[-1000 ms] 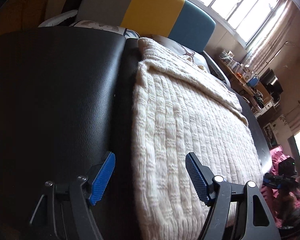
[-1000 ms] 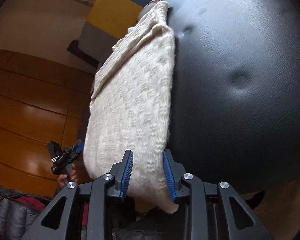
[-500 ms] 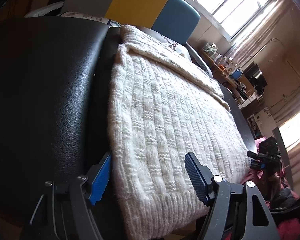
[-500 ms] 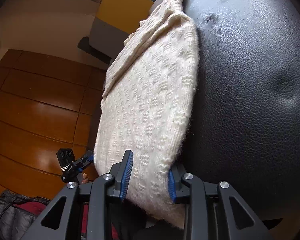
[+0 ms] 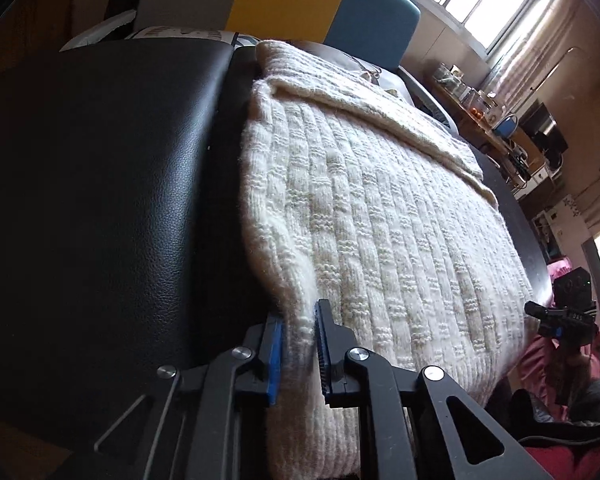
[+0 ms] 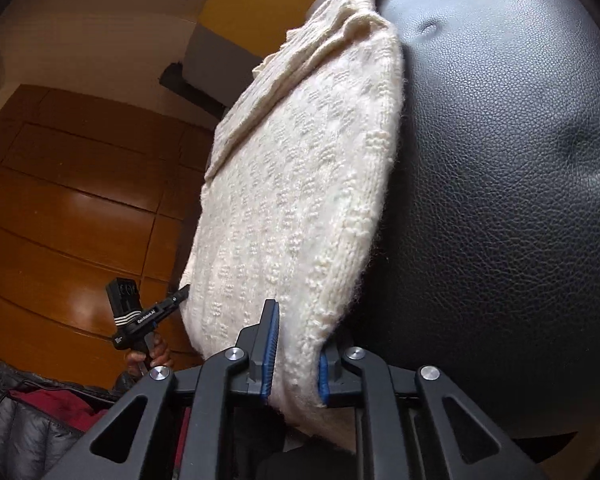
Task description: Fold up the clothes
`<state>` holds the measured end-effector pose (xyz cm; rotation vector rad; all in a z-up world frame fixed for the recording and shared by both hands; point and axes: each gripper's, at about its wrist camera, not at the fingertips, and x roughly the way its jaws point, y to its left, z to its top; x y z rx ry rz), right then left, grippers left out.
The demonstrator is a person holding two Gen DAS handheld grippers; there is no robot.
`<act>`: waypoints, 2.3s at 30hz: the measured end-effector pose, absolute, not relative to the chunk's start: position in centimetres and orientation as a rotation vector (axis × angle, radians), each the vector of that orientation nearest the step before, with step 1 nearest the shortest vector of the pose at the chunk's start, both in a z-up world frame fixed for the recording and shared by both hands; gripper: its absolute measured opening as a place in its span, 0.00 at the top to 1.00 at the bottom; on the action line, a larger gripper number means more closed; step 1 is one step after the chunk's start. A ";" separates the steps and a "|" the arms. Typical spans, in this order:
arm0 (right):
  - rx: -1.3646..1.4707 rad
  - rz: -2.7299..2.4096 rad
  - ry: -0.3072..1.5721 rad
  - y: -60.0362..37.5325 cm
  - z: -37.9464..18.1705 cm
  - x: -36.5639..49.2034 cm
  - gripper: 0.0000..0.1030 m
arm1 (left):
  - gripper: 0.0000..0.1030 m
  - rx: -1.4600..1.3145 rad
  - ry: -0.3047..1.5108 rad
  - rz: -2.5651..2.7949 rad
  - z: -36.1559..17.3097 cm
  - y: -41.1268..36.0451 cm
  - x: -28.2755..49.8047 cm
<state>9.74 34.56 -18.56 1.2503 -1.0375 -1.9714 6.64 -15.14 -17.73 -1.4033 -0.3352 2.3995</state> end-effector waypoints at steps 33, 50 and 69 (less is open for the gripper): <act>1.340 -2.016 -0.891 30.9 -18.3 9.6 0.93 | 0.90 -1.386 -0.250 2.318 -17.5 -13.5 9.2; 1.309 -1.777 -0.976 29.8 -19.1 8.8 0.80 | 0.91 -1.348 -0.436 2.214 -16.7 -15.3 9.4; 1.110 -1.717 -1.054 28.1 -15.6 6.6 0.74 | 0.90 -1.224 -0.706 2.053 -14.7 -17.2 7.0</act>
